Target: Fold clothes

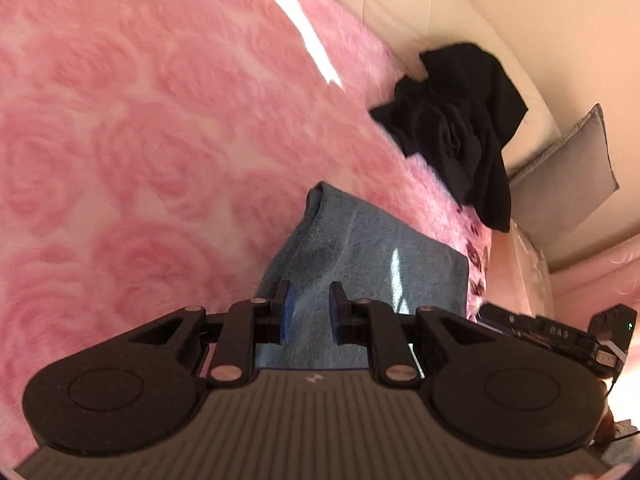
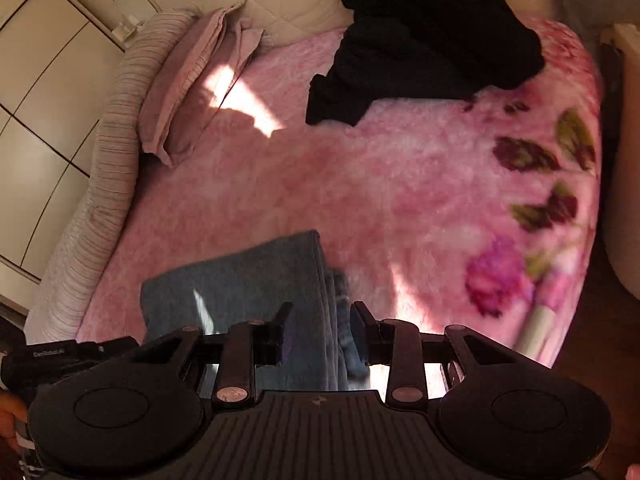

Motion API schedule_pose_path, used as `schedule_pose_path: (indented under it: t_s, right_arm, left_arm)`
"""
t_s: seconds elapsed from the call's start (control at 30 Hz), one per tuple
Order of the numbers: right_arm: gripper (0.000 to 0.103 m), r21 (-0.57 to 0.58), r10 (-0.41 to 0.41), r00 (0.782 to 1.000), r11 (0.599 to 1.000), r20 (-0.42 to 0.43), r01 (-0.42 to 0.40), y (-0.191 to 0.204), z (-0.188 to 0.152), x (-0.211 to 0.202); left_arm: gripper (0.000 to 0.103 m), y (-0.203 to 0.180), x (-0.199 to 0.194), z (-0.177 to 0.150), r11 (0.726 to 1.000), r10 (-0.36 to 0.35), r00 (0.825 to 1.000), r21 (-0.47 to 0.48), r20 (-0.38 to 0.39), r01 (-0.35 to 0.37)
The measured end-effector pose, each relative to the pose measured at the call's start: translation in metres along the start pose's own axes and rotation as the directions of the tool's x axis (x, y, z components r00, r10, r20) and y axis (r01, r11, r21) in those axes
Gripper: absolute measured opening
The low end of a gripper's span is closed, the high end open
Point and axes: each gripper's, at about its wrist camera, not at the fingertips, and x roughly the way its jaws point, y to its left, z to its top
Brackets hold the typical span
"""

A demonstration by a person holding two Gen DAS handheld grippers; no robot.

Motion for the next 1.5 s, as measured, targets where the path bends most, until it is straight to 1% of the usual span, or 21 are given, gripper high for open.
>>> schedule_pose_path:
  t_s: [0.07, 0.17, 0.27, 0.53, 0.57, 0.6, 0.67, 0.73, 0.8, 0.87, 0.9, 0.93, 1.0, 1.07, 1.13, 1.17, 1.23, 1.27, 1.37, 1.4, 1.5]
  right_arm:
    - [0.034, -0.002, 0.006, 1.000, 1.000, -0.009, -0.006, -0.001, 0.000, 0.008]
    - [0.034, 0.005, 0.020, 0.999, 1.000, -0.027, -0.020, -0.003, -0.009, 0.017]
    - [0.034, 0.019, 0.004, 0.999, 1.000, -0.046, -0.004, -0.006, -0.019, 0.027]
    - [0.034, 0.024, -0.005, 1.000, 1.000, -0.028, 0.005, -0.006, -0.016, 0.031]
    - [0.034, 0.016, -0.010, 1.000, 1.000, -0.017, 0.010, -0.005, -0.014, 0.030]
    - [0.034, 0.009, -0.015, 1.000, 1.000, -0.006, 0.015, -0.004, -0.012, 0.030]
    - [0.034, 0.001, -0.022, 1.000, 1.000, 0.009, 0.022, -0.002, -0.009, 0.030]
    - [0.034, -0.003, -0.030, 1.000, 1.000, 0.008, 0.030, -0.002, -0.006, 0.034]
    - [0.034, -0.017, -0.049, 0.999, 0.999, 0.000, 0.049, -0.002, -0.006, 0.039]
    - [0.034, -0.030, -0.063, 0.998, 0.998, -0.006, 0.063, -0.003, -0.007, 0.045]
    - [0.034, -0.032, -0.062, 0.998, 0.998, -0.006, 0.062, -0.003, -0.008, 0.047]
    - [0.034, -0.034, -0.067, 0.998, 0.997, -0.005, 0.067, -0.003, -0.008, 0.047]
    - [0.034, -0.042, -0.087, 0.996, 0.995, -0.004, 0.086, 0.000, -0.007, 0.047]
    - [0.034, -0.069, -0.094, 0.995, 0.993, 0.021, 0.095, 0.005, -0.006, 0.041]
    - [0.034, -0.100, -0.095, 0.994, 0.990, 0.055, 0.101, 0.010, -0.005, 0.034]
    - [0.034, -0.116, -0.096, 0.993, 0.988, 0.071, 0.104, 0.013, -0.005, 0.030]
    - [0.034, -0.127, -0.091, 0.991, 0.986, 0.100, 0.103, 0.016, -0.003, 0.025]
    - [0.034, -0.106, -0.080, 0.991, 0.990, 0.109, 0.092, 0.014, 0.000, 0.027]
    - [0.033, -0.054, -0.073, 0.991, 0.995, 0.115, 0.080, 0.008, 0.007, 0.036]
    - [0.004, -0.069, -0.091, 0.988, 0.993, 0.123, 0.100, 0.010, 0.005, 0.036]
    - [0.000, -0.111, -0.141, 0.979, 0.981, 0.150, 0.158, 0.017, 0.000, 0.037]
  left_arm:
    - [0.014, 0.007, 0.006, 0.002, 1.000, -0.002, 1.000, -0.031, -0.004, 0.002]
    - [0.021, 0.022, 0.010, 0.000, 0.992, -0.061, 0.998, -0.109, -0.002, 0.060]
    - [0.021, 0.033, 0.018, 0.001, 0.979, -0.121, 0.993, -0.163, 0.001, 0.119]
    - [0.022, 0.051, 0.022, 0.010, 0.927, -0.274, 0.960, -0.252, 0.052, 0.278]
    - [0.014, 0.050, 0.022, 0.011, 0.930, -0.270, 0.961, -0.244, 0.051, 0.274]
    - [0.001, 0.048, 0.023, 0.014, 0.936, -0.266, 0.963, -0.225, 0.047, 0.269]
    - [0.000, 0.042, 0.023, 0.017, 0.946, -0.267, 0.963, -0.180, 0.043, 0.271]
    - [0.000, 0.033, 0.018, 0.022, 0.958, -0.271, 0.961, -0.088, 0.050, 0.275]
    - [0.000, 0.027, 0.015, 0.027, 0.971, -0.239, 0.969, 0.020, 0.063, 0.238]
    - [0.001, 0.019, 0.022, 0.027, 0.979, -0.144, 0.988, 0.152, 0.048, 0.135]
    - [0.002, 0.012, 0.029, 0.025, 0.969, -0.073, 0.996, 0.240, 0.045, 0.060]
    - [0.002, 0.002, 0.035, 0.021, 0.943, -0.009, 0.998, 0.332, 0.055, -0.010]
    - [0.001, -0.019, 0.042, 0.010, 0.870, 0.089, 0.989, 0.473, 0.121, -0.137]
    - [0.000, -0.027, 0.034, 0.008, 0.856, 0.115, 0.972, 0.476, 0.206, -0.202]
    - [0.001, -0.020, 0.020, 0.015, 0.922, 0.051, 0.969, 0.361, 0.240, -0.138]
    - [0.003, -0.010, 0.017, 0.021, 0.960, 0.009, 0.975, 0.270, 0.223, -0.071]
    - [0.011, 0.008, 0.020, 0.029, 0.992, -0.063, 0.986, 0.115, 0.157, 0.045]
    - [0.016, 0.013, 0.024, 0.030, 0.995, -0.076, 0.988, 0.071, 0.133, 0.067]
    - [0.014, 0.017, 0.035, 0.032, 0.994, -0.106, 0.987, 0.038, 0.120, 0.102]
    - [0.009, 0.015, 0.038, 0.031, 0.994, -0.100, 0.987, 0.058, 0.129, 0.094]
    - [0.002, 0.006, 0.047, 0.030, 0.990, -0.073, 0.986, 0.133, 0.152, 0.053]
